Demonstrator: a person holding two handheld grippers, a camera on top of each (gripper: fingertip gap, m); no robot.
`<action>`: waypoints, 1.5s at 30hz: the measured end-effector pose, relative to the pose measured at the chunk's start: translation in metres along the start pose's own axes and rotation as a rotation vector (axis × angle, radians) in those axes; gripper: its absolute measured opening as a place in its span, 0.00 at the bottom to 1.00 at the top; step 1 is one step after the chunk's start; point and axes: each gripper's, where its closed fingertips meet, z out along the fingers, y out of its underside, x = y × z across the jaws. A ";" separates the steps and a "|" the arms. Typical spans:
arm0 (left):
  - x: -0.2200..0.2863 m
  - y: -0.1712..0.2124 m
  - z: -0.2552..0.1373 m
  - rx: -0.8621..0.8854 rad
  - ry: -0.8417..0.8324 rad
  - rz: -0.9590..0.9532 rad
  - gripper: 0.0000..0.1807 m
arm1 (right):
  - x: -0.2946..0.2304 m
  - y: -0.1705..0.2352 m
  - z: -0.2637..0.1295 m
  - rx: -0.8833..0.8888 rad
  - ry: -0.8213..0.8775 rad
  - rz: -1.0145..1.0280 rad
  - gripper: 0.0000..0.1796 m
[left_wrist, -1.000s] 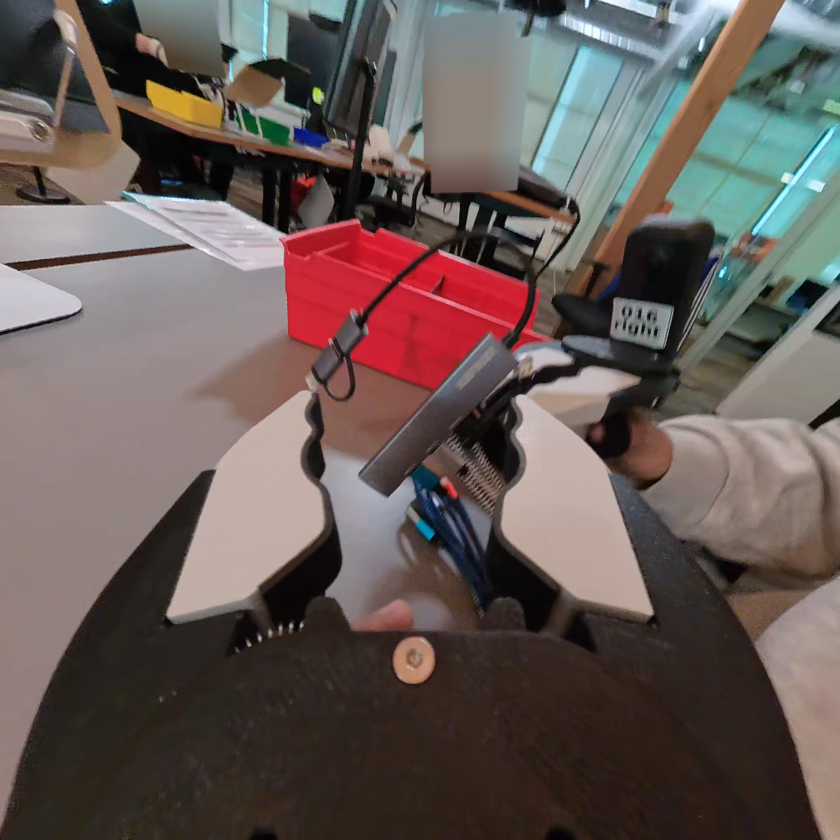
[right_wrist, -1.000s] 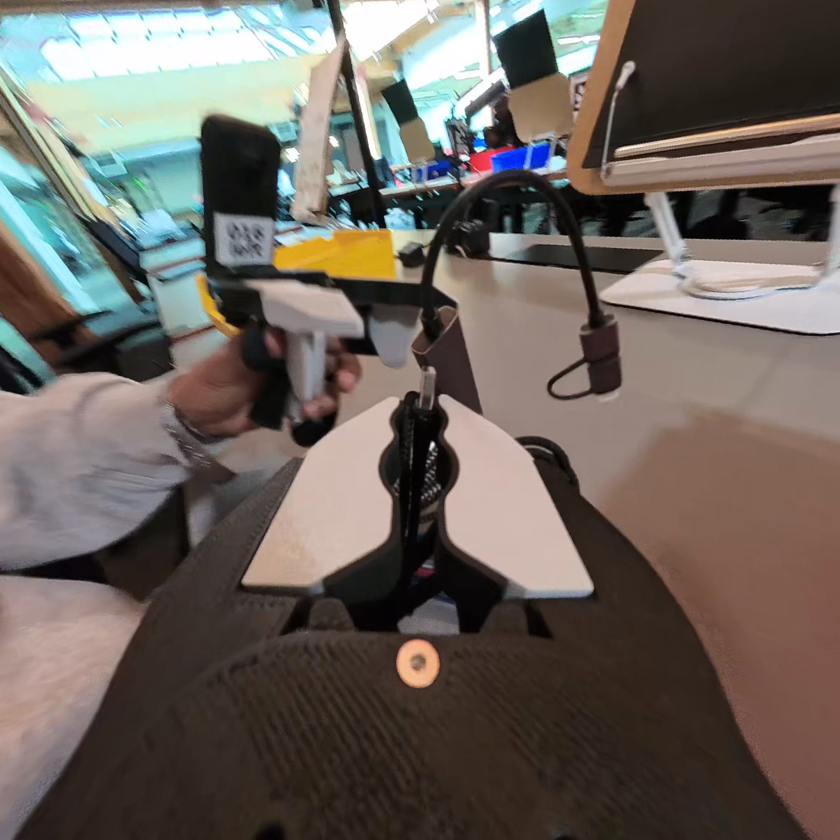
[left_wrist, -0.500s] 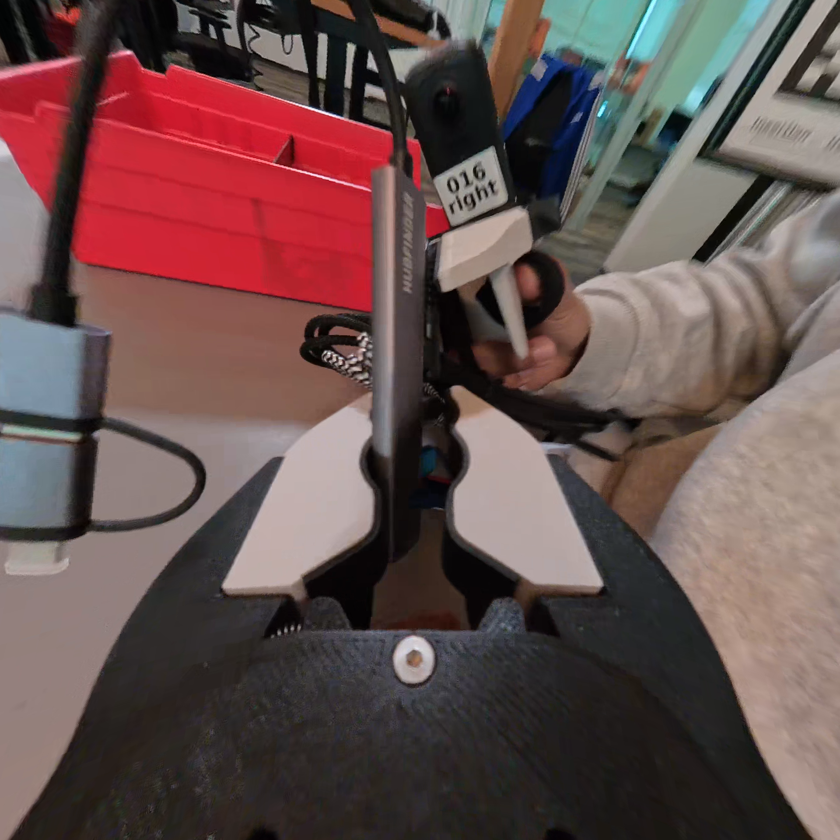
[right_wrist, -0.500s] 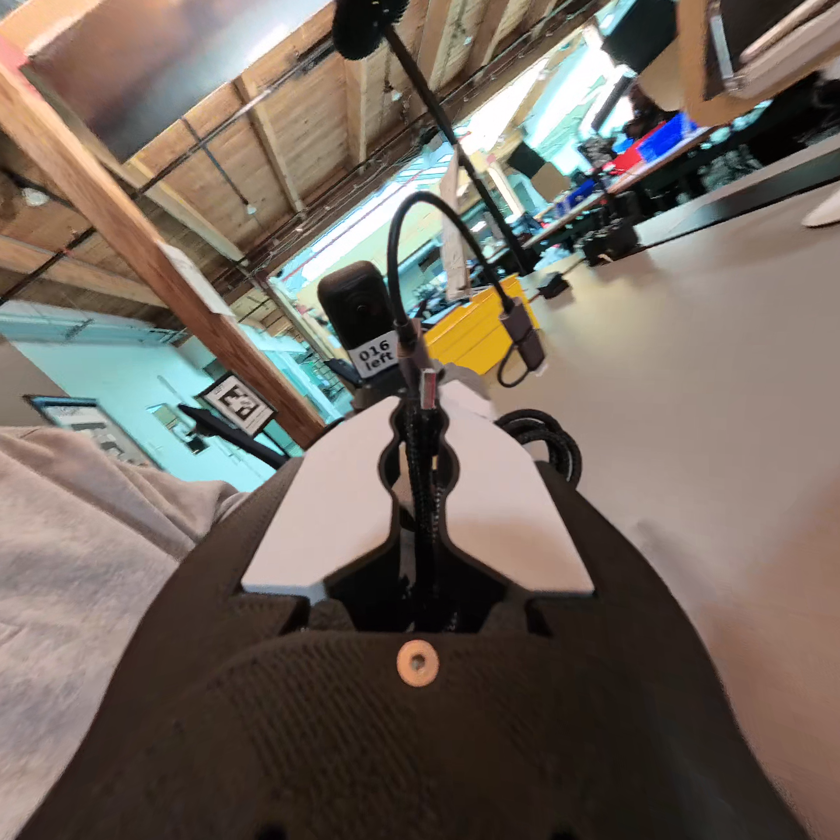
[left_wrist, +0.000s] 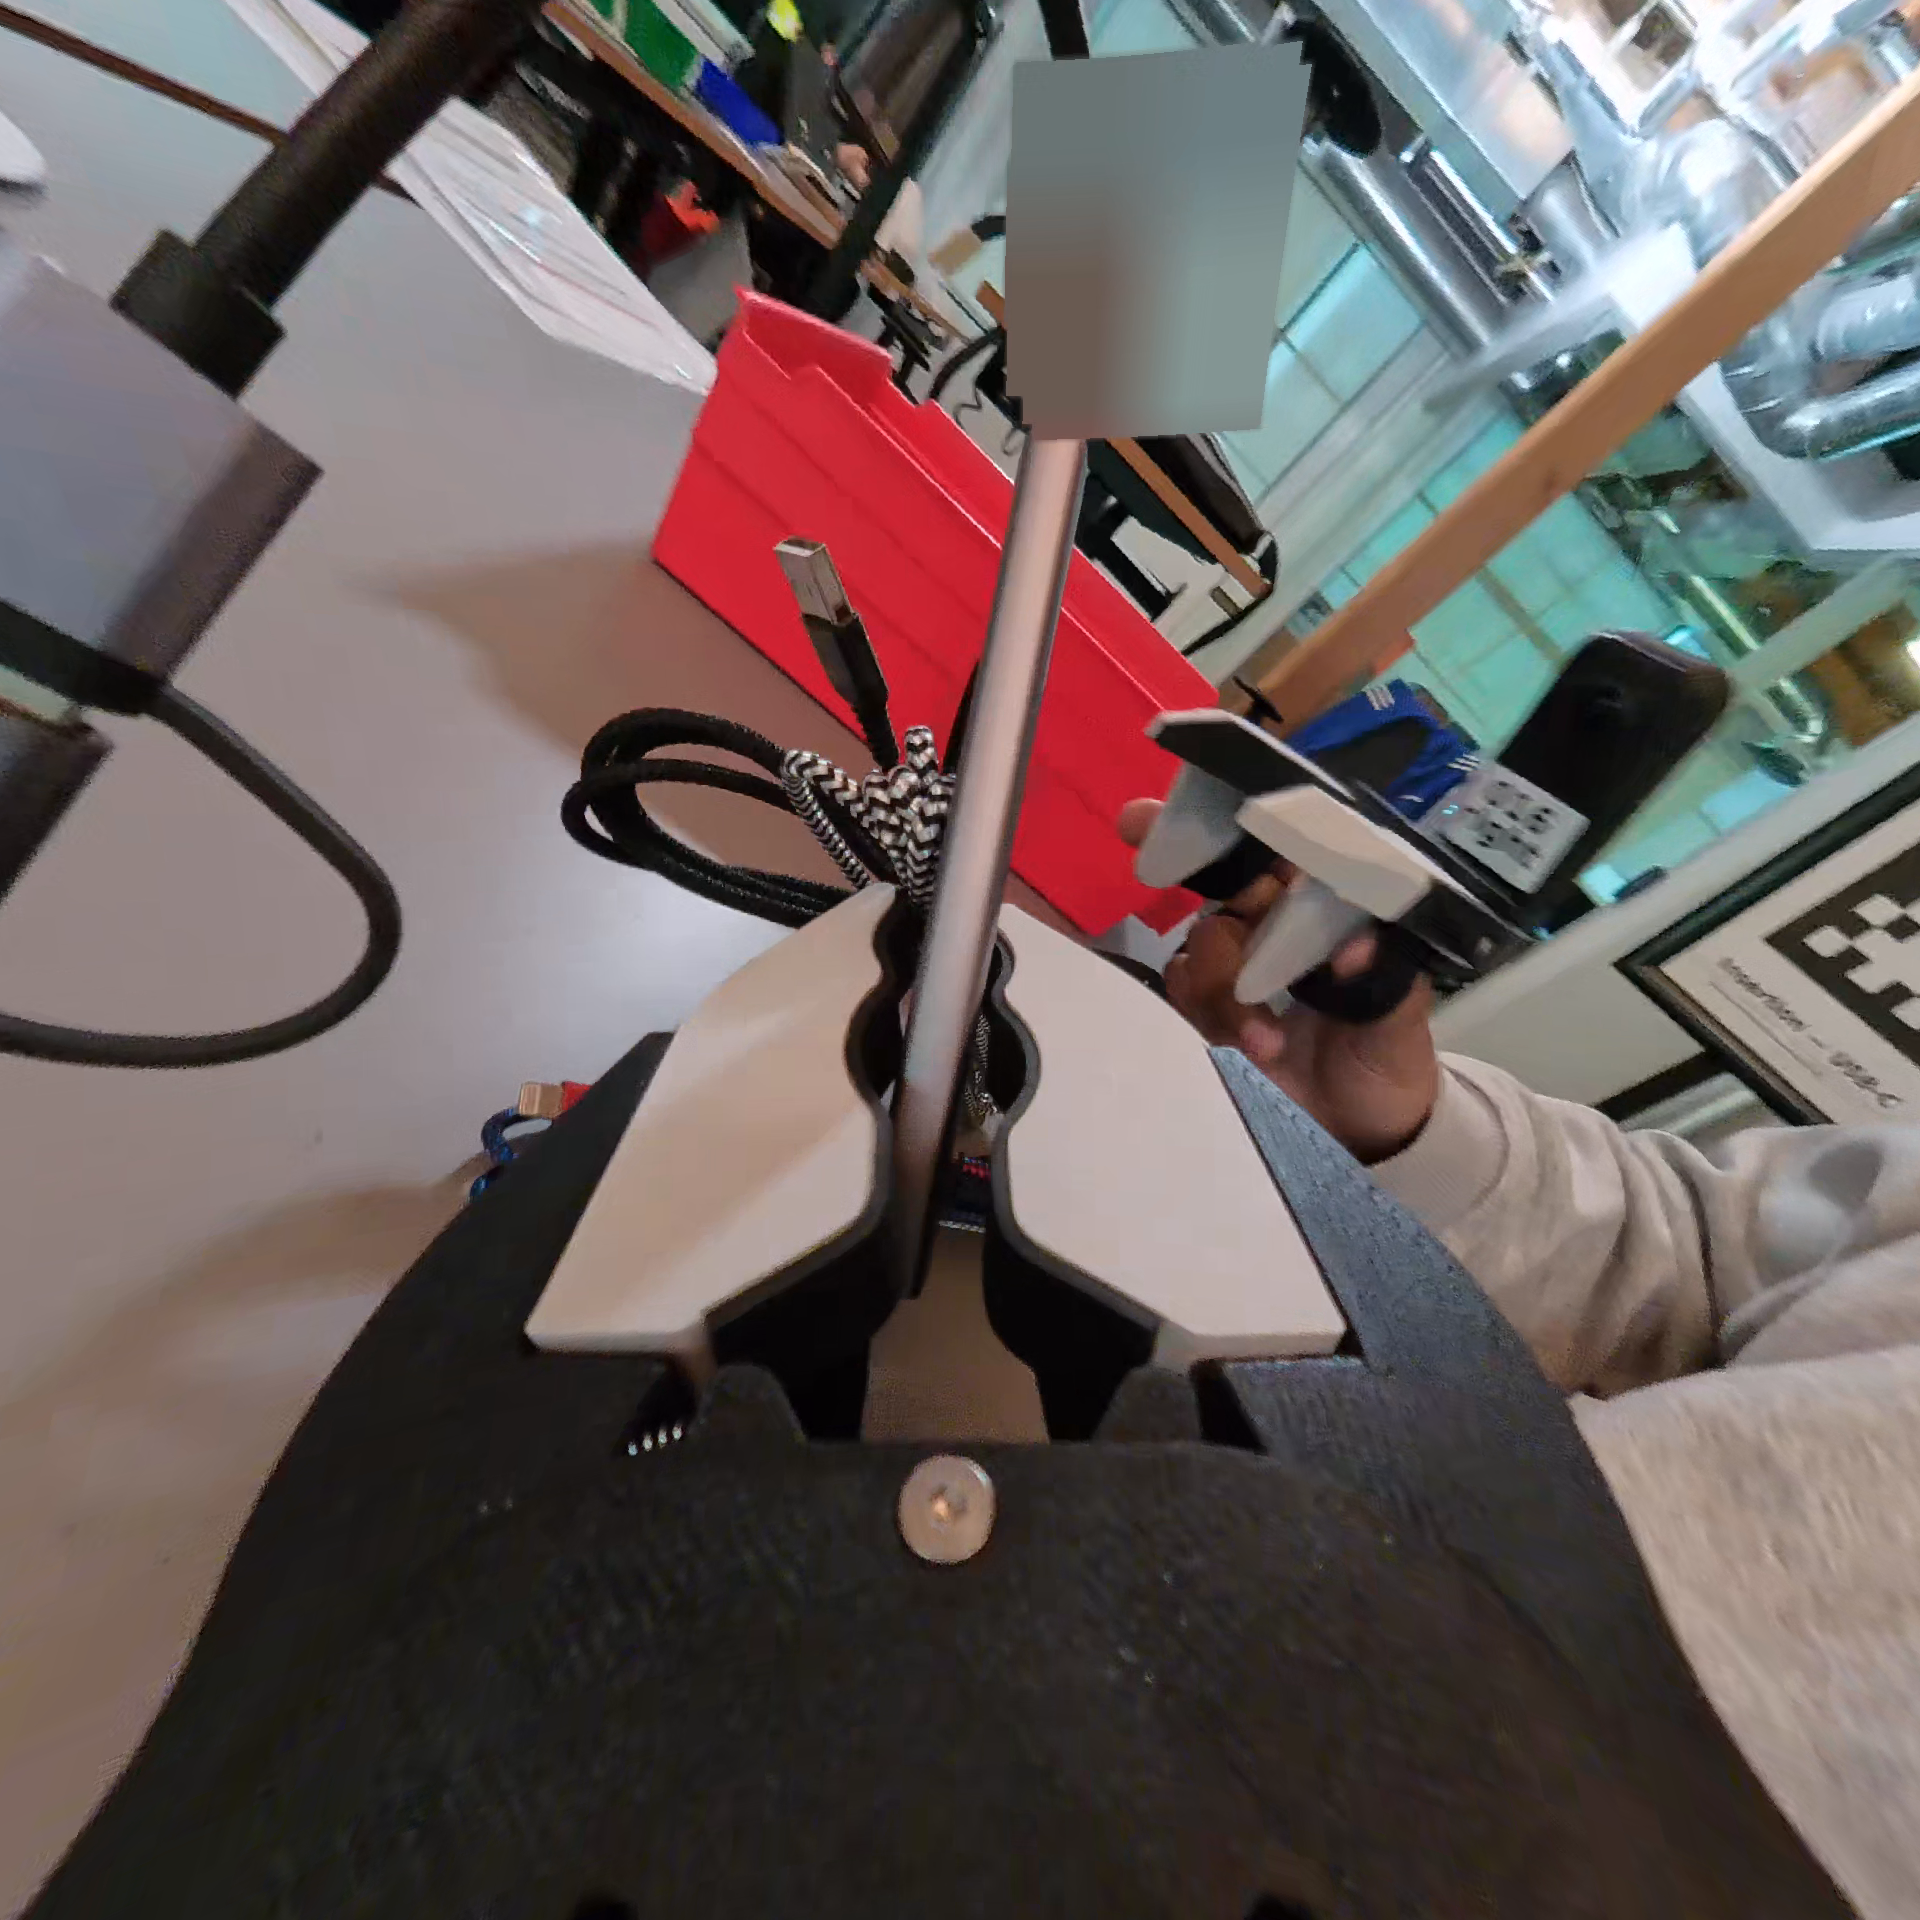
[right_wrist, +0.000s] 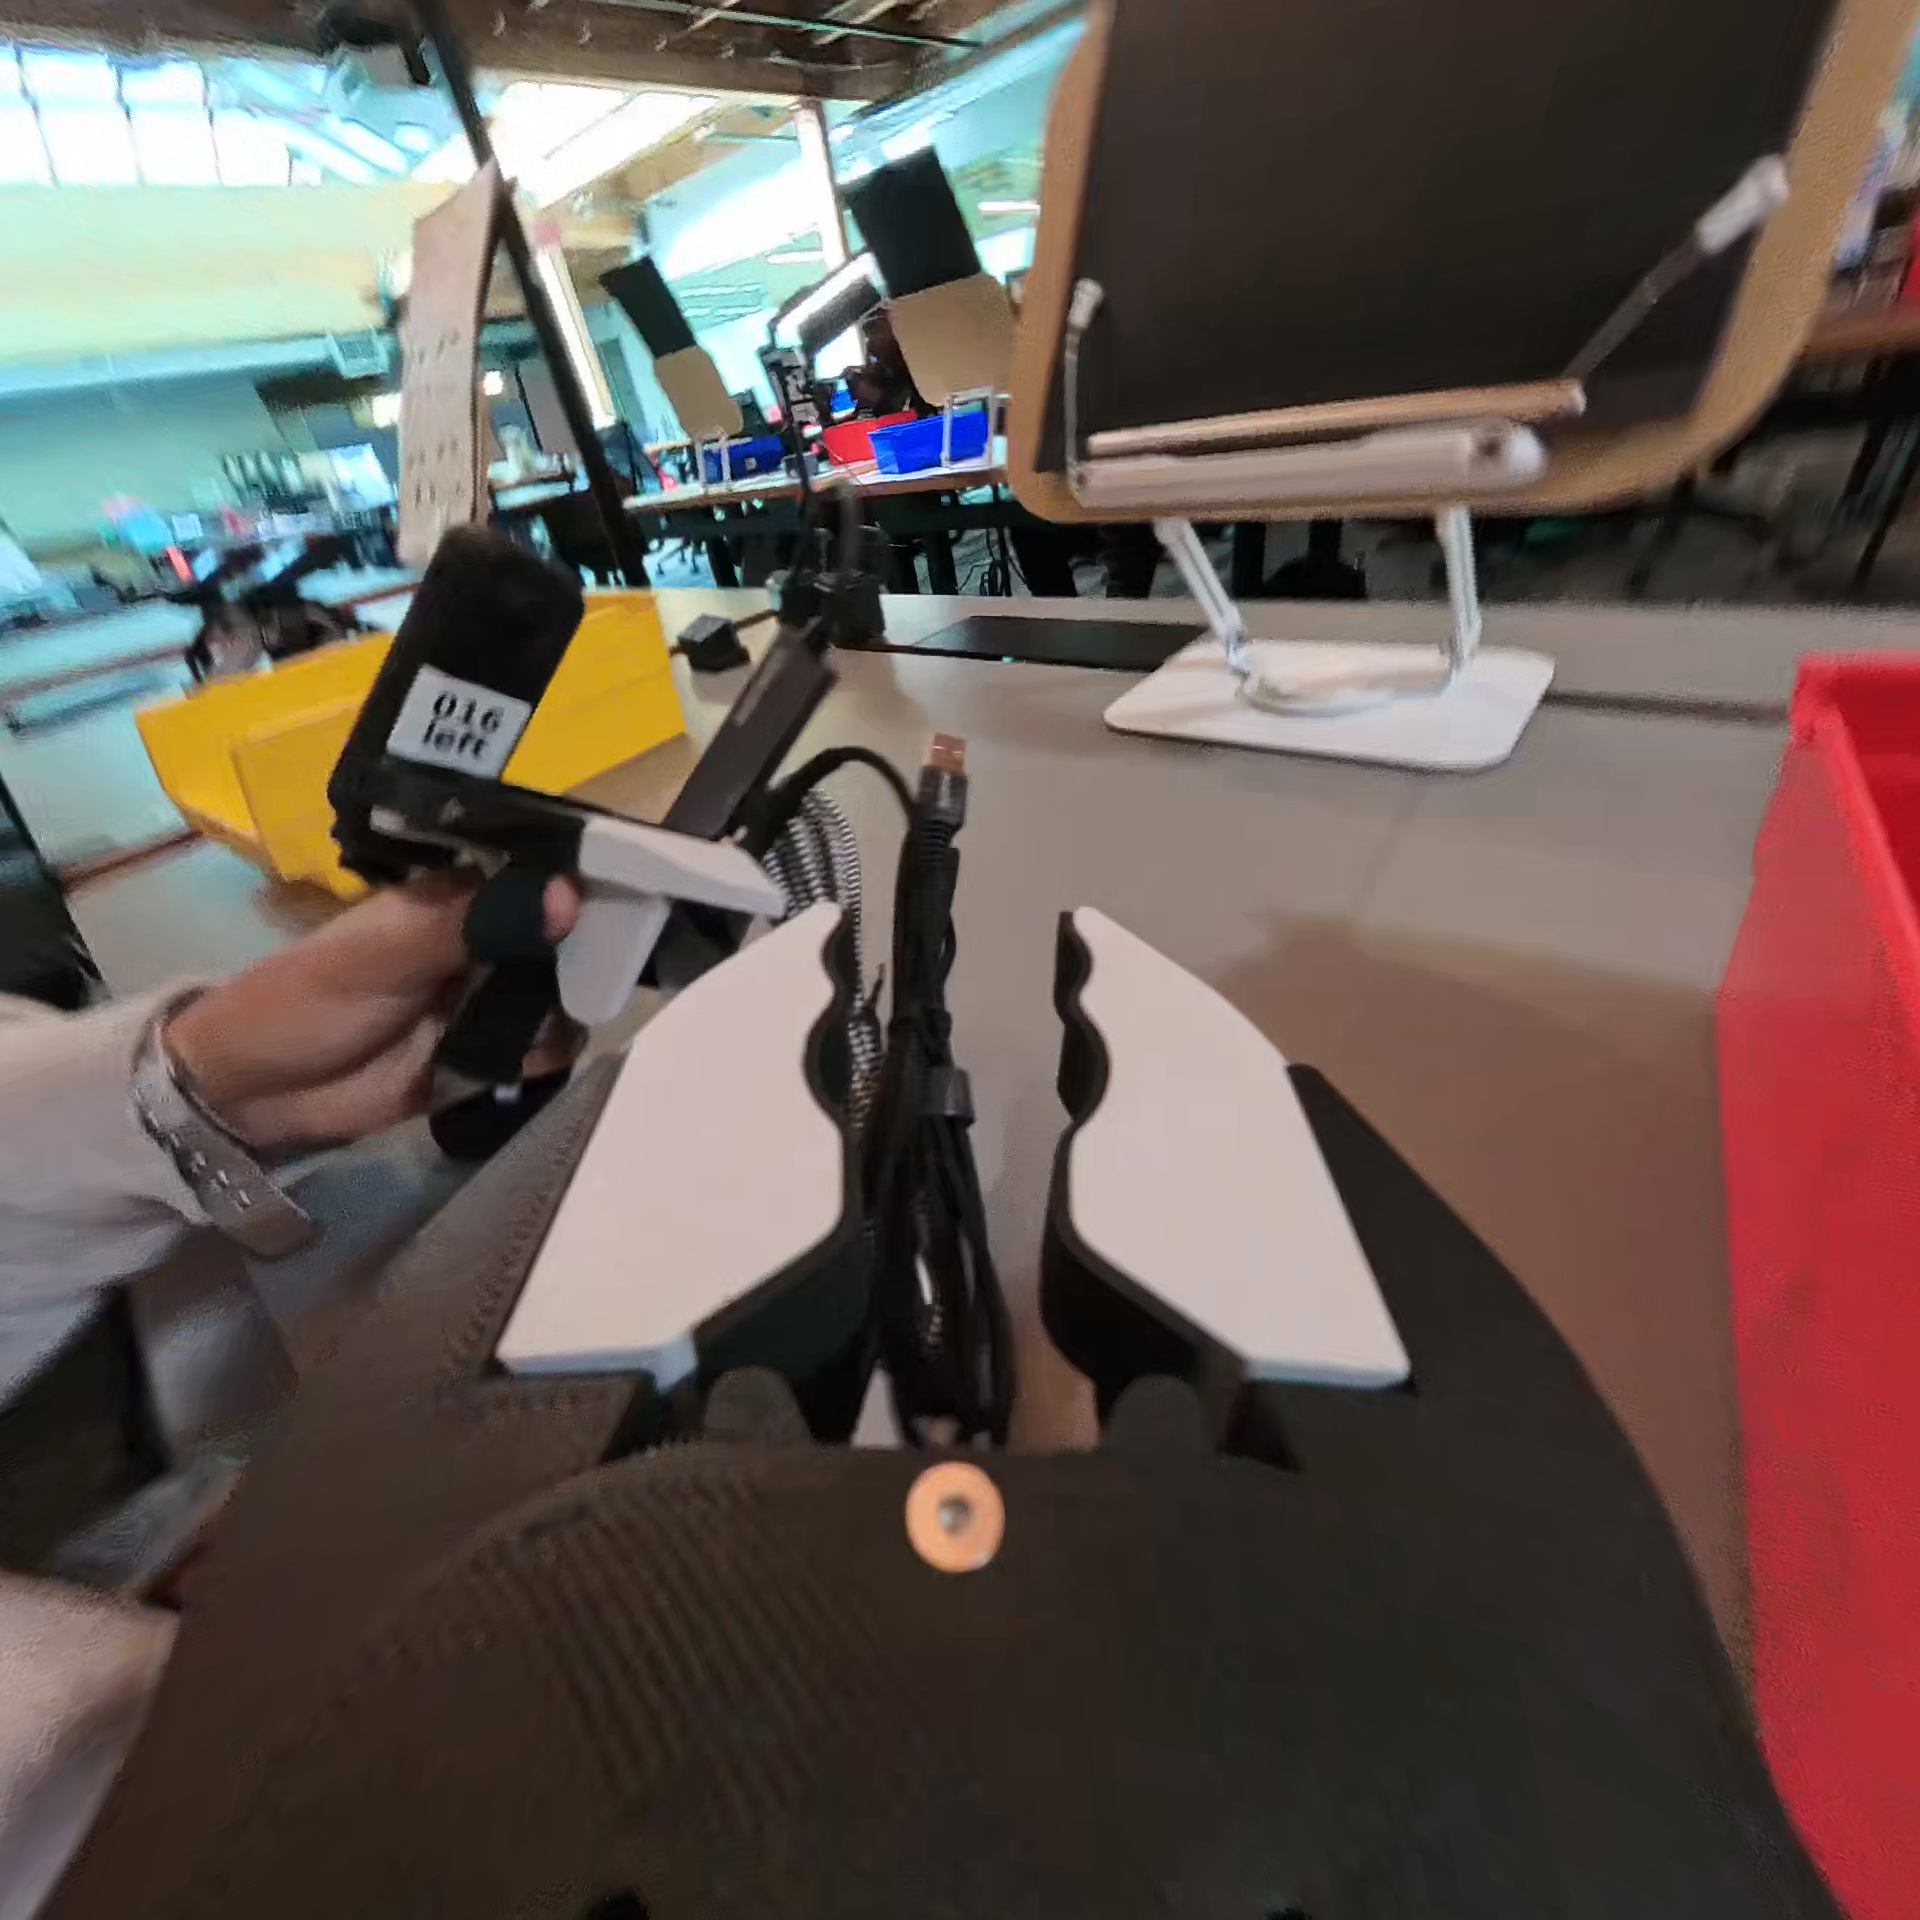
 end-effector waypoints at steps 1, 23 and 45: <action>0.000 -0.001 -0.001 0.008 -0.017 0.023 0.06 | -0.010 -0.001 0.001 0.001 -0.020 -0.075 0.18; 0.054 0.041 0.041 -0.104 -0.009 0.460 0.08 | -0.038 0.005 0.004 0.020 -0.273 0.340 0.23; 0.057 0.036 0.030 -0.137 0.068 0.540 0.18 | -0.039 0.015 0.002 -0.086 -0.247 0.148 0.04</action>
